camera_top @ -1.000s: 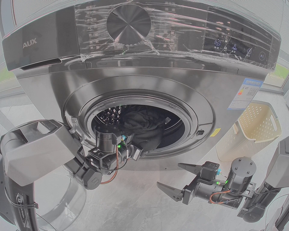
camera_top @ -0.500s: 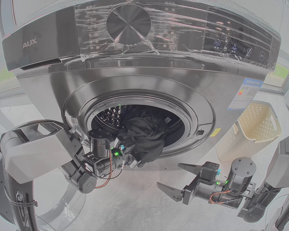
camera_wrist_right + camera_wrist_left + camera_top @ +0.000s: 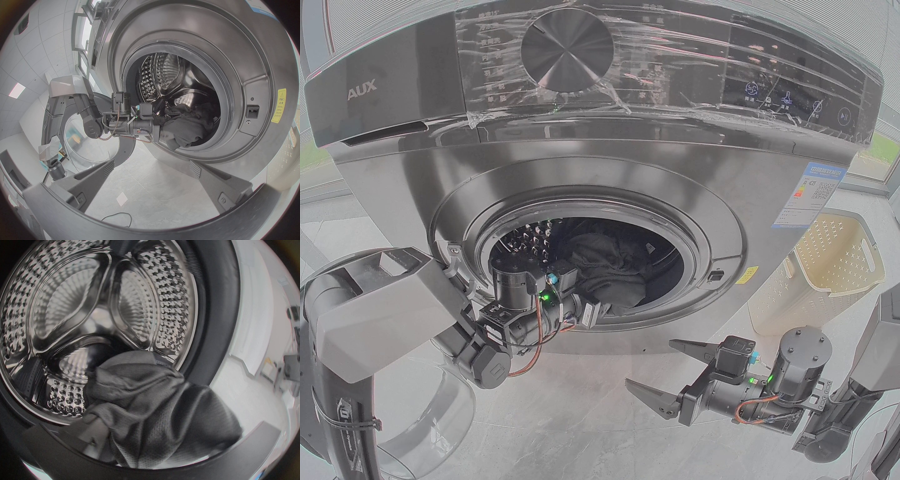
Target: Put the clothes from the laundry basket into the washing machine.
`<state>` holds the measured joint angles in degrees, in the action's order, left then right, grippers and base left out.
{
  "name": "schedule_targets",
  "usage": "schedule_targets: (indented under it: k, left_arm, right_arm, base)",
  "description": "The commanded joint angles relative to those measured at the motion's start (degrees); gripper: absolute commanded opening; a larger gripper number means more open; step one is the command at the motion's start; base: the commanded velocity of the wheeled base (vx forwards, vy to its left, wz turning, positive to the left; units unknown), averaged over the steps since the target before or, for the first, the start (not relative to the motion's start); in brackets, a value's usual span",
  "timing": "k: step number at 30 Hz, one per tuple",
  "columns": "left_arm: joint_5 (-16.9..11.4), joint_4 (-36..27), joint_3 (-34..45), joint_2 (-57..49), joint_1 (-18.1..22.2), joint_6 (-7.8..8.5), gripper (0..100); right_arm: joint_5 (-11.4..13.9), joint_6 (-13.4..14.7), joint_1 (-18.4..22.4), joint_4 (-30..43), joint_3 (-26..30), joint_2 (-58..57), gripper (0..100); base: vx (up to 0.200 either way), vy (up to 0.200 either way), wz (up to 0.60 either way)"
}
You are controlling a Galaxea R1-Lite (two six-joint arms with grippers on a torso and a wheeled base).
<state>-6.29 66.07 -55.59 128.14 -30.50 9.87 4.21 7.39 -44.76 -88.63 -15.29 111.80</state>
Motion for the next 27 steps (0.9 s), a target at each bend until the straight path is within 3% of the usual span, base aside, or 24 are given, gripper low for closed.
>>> schedule_targets:
  k: [1, 2, 5, 8, 10, 13, 19, 22, 26, 27]
  left_arm:
    - [2.25, -0.33, -4.44, 1.15, -1.14, -4.34, 0]
    - [3.48, -1.21, -6.02, 1.68, -1.40, -7.24, 0]
    - [4.80, -3.32, -9.36, 3.09, -1.40, -9.26, 0]
    - [9.28, -4.29, -16.31, 6.25, -0.79, -11.10, 0]
    - [14.02, -5.87, -24.22, 9.41, -0.44, -14.53, 0]
    - [17.10, -8.86, -31.60, 12.58, -0.26, -17.43, 0]
    - [20.26, -12.72, -46.54, 18.99, 1.15, -18.31, 0]
    - [20.79, -13.16, -48.03, 19.70, 1.15, -18.84, 0]
    - [21.41, -13.69, -44.34, 19.43, 1.15, -18.84, 0]
    - [21.50, -14.22, -42.67, 18.99, 1.15, -19.02, 100]
  right_arm:
    - [0.01, 0.00, 0.03, -0.06, -0.01, 0.08, 100]
    - [0.01, 0.00, 0.03, -0.06, -0.01, 0.08, 100]
    - [0.01, 0.00, 0.03, 0.03, -0.01, 0.08, 100]
    - [0.01, 0.00, 0.03, -0.06, -0.01, 0.08, 100]
    - [0.01, 0.00, 0.03, 0.03, -0.01, 0.17, 100]
    - [0.10, 0.00, 0.03, 0.03, -0.01, 0.17, 100]
    - [0.10, 0.00, 0.03, -0.06, -0.01, 0.35, 100]
    - [0.10, 0.00, 0.03, -0.06, -0.01, 0.35, 100]
    - [0.10, 0.00, 0.03, -0.06, -0.01, 0.35, 100]
    - [0.10, 0.00, 0.03, -0.06, -0.01, 0.35, 100]
  base:
    - [0.000, 0.000, 0.00]
    - [0.000, 0.000, 0.00]
    - [0.000, 0.000, 0.00]
    - [0.000, 0.000, 0.00]
    - [0.000, 0.000, 0.00]
    - [0.000, 0.000, 0.00]
    - [0.000, 0.000, 0.00]
    - [0.000, 0.000, 0.00]
    - [0.000, 0.000, 0.00]
    - [0.000, 0.000, 0.00]
